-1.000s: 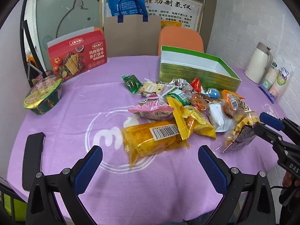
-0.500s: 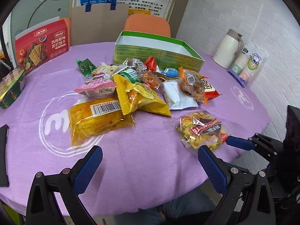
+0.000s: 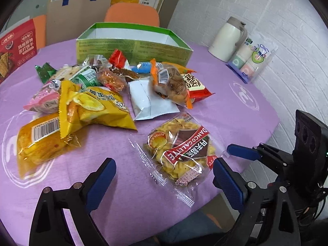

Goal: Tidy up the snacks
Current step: 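Grasp the Danco Galette cracker bag with the right gripper, then carry the cracker bag into the green box and open the right gripper, then grasp the orange-trimmed cookie pack with the right gripper, then grasp the pink bread pack with the left gripper while the right gripper holds the cookie pack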

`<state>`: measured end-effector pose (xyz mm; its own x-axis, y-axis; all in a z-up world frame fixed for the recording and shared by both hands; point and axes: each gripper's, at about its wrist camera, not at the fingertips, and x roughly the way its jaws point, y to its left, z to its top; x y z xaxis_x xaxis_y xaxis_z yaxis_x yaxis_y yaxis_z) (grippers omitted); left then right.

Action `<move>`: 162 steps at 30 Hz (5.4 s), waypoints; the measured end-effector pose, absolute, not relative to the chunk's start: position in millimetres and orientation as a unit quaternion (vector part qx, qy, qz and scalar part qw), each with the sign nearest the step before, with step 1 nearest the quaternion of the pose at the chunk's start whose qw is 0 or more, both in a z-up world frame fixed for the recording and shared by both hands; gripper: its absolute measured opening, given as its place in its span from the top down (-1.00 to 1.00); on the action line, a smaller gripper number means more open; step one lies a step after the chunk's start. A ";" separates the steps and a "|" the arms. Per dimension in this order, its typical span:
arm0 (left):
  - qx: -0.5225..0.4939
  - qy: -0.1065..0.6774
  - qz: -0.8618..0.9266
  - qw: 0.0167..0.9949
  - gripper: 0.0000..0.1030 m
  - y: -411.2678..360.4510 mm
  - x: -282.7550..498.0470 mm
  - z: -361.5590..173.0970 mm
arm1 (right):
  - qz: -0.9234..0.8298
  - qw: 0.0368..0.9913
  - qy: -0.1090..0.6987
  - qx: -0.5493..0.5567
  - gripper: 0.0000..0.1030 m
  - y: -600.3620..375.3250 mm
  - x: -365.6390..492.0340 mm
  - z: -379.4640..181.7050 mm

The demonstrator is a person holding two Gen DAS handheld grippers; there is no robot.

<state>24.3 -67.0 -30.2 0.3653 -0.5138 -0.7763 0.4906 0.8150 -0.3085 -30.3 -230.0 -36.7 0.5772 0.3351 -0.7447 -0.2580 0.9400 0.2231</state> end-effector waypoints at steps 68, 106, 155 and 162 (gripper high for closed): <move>-0.044 0.373 -0.278 0.884 -0.98 -108.9 203.0 63.0 | 0.133 0.957 0.250 0.063 -0.99 -278.2 111.4 45.9; -0.069 0.378 -0.176 0.906 -0.98 14.6 19.3 5.7 | 0.238 0.886 0.398 0.020 -0.42 -180.9 2.4 -31.0; -0.095 0.485 -0.159 0.855 -0.42 55.3 157.0 -40.7 | 0.182 0.888 0.423 0.014 -0.06 -201.4 -1.3 -46.1; -0.085 0.482 -0.160 0.857 -0.38 56.7 158.1 -39.5 | 0.185 0.885 0.426 0.013 -0.08 -200.1 0.7 -47.7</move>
<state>158.1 56.7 -39.5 0.4847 -0.3564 -0.7988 0.1920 0.9343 -0.3003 0.7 -200.1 -47.7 0.5686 0.3385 -0.7498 -0.3155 0.9315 0.1812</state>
